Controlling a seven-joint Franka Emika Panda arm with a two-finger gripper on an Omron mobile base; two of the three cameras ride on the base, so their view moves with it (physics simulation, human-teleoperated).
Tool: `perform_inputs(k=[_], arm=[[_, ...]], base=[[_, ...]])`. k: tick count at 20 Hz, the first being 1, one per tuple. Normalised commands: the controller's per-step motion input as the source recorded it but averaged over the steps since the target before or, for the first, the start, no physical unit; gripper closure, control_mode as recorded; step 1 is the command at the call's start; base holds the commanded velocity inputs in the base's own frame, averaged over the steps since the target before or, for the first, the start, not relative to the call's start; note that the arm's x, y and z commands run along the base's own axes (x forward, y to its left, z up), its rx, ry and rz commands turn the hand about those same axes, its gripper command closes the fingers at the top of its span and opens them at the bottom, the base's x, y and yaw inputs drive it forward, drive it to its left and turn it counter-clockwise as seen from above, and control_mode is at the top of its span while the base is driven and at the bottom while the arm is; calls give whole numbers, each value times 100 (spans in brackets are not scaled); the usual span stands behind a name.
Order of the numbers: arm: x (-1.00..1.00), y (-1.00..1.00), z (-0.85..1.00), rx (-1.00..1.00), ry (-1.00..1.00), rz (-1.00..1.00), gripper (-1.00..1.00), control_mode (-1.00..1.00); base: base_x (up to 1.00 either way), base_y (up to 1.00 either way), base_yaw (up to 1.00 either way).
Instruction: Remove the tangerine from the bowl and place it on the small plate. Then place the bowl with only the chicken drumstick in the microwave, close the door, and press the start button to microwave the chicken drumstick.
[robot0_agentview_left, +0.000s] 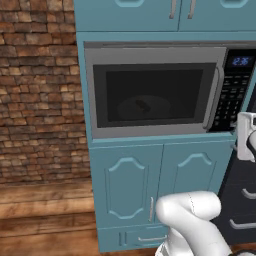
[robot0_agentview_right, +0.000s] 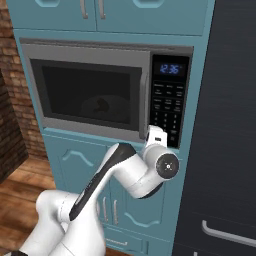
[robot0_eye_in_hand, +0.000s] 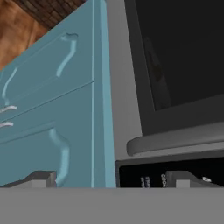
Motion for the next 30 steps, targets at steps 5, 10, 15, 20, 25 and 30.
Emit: perform_inputs(k=[5,10,15,20,25,30], arm=[[0,8,-12,0,0,0,-100,-100],[0,16,-9,0,-2,0,-100,-100],[20,3,0,0,0,-5,-100,-100],[28,0,-9,0,0,-7,-100,-100],[10,-10,-24,1,0,-3,-100,-100],[15,-5,-9,1,0,-2,-100,-100]], base=[[0,0,0],[0,0,0],[0,0,0],[0,0,0],[0,0,0],[0,0,0]])
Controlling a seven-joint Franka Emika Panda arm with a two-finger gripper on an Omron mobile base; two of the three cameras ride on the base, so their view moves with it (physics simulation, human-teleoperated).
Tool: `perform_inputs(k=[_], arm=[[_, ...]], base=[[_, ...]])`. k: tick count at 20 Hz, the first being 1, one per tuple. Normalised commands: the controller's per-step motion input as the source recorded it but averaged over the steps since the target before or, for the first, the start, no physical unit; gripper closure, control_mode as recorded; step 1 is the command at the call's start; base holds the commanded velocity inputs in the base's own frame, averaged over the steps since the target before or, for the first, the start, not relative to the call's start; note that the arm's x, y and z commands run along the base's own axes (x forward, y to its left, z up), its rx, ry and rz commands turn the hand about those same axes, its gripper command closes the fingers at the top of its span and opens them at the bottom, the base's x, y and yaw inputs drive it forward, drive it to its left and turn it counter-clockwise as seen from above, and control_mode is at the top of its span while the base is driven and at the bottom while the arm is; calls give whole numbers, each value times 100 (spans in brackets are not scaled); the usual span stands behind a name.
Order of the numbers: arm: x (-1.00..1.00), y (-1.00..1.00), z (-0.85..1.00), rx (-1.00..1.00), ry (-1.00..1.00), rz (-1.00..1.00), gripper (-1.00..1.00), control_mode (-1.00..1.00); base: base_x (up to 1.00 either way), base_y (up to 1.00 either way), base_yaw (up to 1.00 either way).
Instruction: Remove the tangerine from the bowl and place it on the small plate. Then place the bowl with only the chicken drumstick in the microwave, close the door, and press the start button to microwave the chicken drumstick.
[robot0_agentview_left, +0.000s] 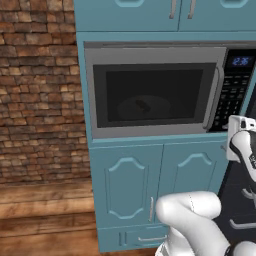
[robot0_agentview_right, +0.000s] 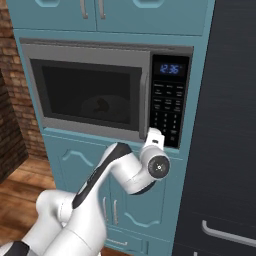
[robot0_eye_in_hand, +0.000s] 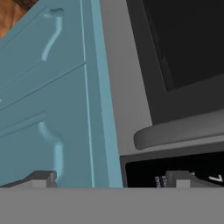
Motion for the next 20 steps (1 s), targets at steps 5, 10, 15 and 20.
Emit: perform_inputs(k=[5,10,15,20], arm=[[20,-5,-5,3,0,-1,-100,-100],[29,-10,-5,4,0,-1,-100,-100],[31,-11,-12,2,0,-1,-100,-100],[31,-6,-16,1,0,-1,-100,-100]], base=[[0,0,0],[0,0,0],[0,0,0],[0,0,0]])
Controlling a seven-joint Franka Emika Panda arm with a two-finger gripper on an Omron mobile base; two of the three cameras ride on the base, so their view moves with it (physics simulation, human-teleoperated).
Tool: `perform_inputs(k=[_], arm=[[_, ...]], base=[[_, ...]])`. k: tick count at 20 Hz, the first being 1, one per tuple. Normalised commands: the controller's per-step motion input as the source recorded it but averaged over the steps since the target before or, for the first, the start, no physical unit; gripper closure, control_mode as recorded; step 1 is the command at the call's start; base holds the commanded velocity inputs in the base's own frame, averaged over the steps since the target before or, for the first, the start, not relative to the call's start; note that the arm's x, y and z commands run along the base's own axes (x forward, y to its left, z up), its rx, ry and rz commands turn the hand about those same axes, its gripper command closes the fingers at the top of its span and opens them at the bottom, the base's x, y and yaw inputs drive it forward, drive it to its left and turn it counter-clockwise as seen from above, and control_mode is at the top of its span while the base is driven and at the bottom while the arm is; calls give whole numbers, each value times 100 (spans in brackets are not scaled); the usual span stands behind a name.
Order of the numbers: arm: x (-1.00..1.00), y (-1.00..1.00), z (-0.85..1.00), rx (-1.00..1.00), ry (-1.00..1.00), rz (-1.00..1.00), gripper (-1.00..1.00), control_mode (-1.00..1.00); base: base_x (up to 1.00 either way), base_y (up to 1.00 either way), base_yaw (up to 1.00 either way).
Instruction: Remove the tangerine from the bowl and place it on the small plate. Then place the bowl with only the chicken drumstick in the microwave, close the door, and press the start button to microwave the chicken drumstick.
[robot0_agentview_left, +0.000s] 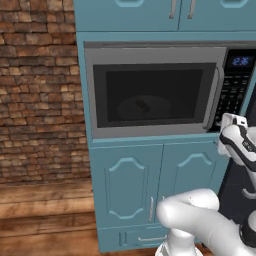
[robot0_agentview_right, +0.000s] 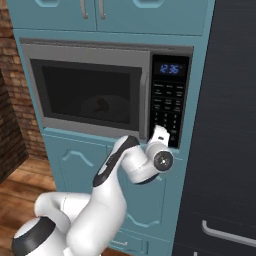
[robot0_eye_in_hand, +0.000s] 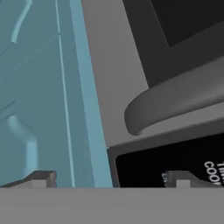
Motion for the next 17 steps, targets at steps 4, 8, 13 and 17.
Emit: perform_inputs(k=[4,8,13,17], arm=[[31,-9,-15,1,0,-1,-100,-100],[32,-11,-18,0,0,-1,-100,-100],[27,-5,-24,0,0,-2,-100,-100],[18,0,-26,0,0,-1,-100,-100]], base=[[0,0,0],[0,0,0],[0,0,0],[0,0,0]])
